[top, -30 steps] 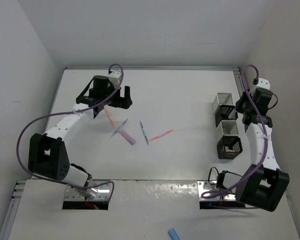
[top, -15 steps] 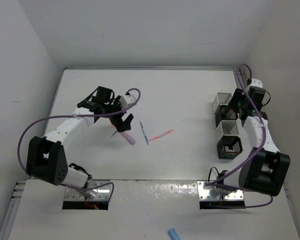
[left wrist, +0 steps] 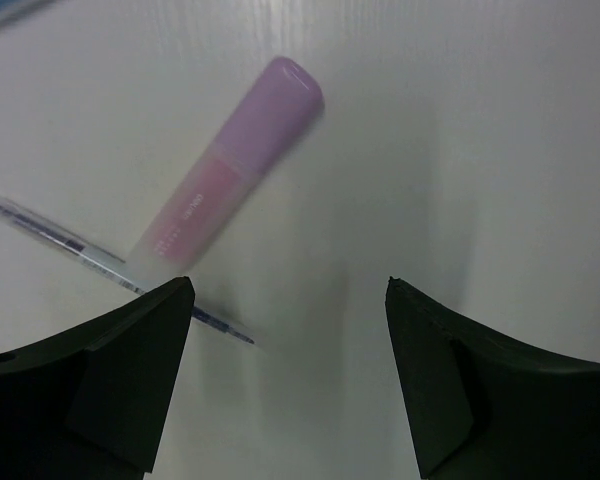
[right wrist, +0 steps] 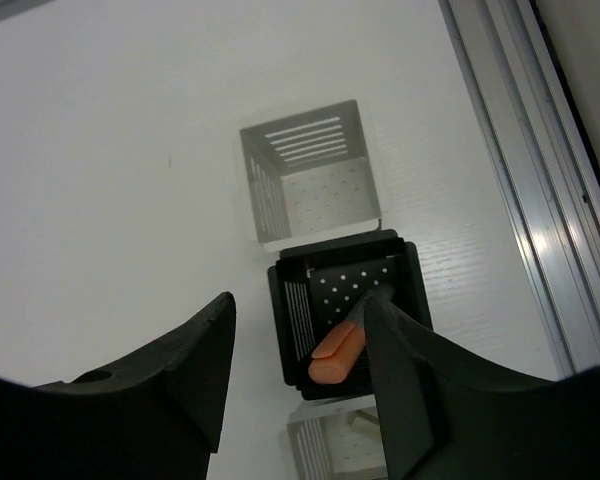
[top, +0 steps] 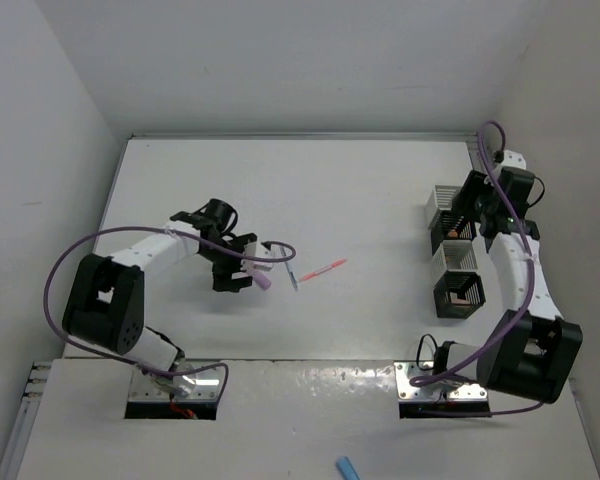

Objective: Sort the stationery into containers
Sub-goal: Place the pen in the storage box.

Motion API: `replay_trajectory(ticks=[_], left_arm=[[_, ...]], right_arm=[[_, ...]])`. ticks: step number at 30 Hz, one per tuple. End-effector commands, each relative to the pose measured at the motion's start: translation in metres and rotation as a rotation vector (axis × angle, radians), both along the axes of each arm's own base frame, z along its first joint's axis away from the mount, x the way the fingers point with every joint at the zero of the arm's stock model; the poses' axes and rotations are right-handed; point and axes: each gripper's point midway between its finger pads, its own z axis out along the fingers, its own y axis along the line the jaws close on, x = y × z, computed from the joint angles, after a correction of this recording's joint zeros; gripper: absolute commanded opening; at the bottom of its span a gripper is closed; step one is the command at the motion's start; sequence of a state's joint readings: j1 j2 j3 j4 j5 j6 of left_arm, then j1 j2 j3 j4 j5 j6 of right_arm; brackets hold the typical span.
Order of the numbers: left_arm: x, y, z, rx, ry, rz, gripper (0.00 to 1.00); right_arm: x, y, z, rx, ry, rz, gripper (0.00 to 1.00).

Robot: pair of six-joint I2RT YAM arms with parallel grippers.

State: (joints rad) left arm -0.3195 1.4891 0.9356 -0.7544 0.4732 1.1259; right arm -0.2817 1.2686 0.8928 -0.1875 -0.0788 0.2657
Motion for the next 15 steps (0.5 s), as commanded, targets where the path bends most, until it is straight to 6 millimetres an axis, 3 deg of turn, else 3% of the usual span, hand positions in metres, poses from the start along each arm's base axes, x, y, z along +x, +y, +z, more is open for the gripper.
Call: replay_trajectory(ticks=[1,7,15], left_arm=[[0.000,0.016,-0.021,0.096,-0.036,-0.145,0.83],[0.023,0.013,-0.030,0.103,-0.097,-0.146,0.83],[0.036,-0.002,-0.016,0.038,-0.164,-0.264,0.82]], right_arm=[[0.006,0.019,0.056,0.023,-0.122,0.059,0.54],[-0.004,0.036,0.068,0.041,-0.124,0.108,0.54],[-0.016,0.054,0.065,0.033,-0.086,0.192,0.55]])
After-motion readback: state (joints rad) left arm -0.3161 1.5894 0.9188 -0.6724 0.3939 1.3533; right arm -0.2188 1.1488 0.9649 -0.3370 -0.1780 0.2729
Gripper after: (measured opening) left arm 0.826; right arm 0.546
